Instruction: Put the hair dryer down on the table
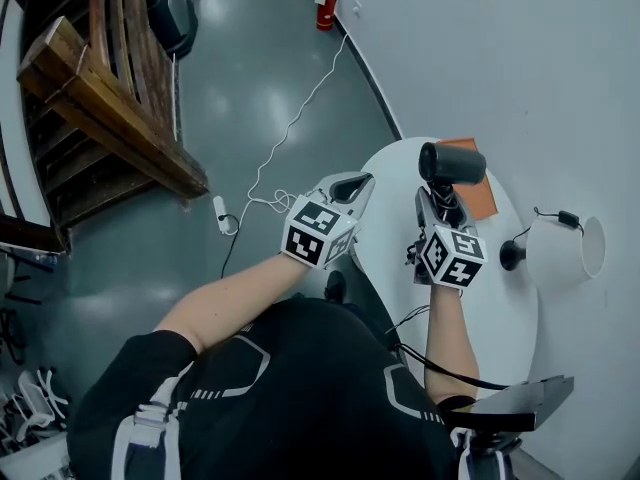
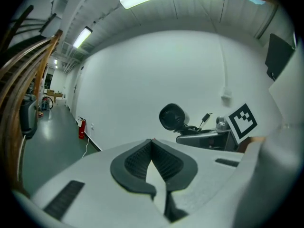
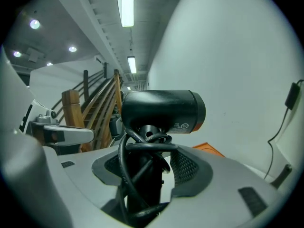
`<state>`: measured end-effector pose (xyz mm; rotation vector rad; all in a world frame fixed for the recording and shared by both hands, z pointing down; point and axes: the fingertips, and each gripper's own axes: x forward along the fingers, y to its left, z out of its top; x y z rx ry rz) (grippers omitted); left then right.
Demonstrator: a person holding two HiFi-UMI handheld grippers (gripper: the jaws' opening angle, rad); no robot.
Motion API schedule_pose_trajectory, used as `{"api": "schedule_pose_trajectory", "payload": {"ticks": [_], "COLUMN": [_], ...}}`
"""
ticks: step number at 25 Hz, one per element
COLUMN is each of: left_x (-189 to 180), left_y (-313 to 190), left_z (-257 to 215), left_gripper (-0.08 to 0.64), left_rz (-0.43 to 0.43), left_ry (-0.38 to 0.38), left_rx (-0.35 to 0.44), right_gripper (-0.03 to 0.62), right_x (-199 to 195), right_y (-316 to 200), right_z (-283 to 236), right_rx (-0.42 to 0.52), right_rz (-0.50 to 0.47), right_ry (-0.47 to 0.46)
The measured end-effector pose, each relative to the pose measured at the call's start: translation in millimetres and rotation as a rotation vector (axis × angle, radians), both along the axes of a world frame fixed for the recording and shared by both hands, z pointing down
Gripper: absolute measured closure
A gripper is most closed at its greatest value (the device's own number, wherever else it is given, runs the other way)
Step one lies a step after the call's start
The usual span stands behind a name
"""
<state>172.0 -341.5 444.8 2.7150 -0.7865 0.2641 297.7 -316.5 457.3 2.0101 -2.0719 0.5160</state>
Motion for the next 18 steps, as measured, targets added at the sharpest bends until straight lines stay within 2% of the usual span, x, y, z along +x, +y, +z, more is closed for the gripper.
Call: {"api": "schedule_pose_trajectory", "payload": {"ticks": [4,7,12,18], "left_x": [15.8,24.1,26.5,32.7], "left_y": [-7.6,-10.8,-21.5,-32.0], "left_z": [21.8,38.7,65.2,86.7], "left_gripper": [0.56,0.56,0.56,0.56], "left_rz": [-0.003,0.027,0.025,-0.001], "left_ry": [-0.022,-0.078,-0.14,-0.115], "left_rx": [-0.046,-0.029,-0.047,-0.106], "right_gripper": [0.333,0.333,0.333,0.333], "right_x": [5.7,9.1,17.3,25.9], "right_y": [-20.9,-36.1,-60.6,-81.1], "right_z": [22.5,41.4,80.3,128.0], "right_rx": [-0.053,-0.099,-0.176,-0.256], "right_rz": [-0.034,-0.056,-0.076,-0.103], "right_ry": [0.015,0.029,0.029,0.046]}}
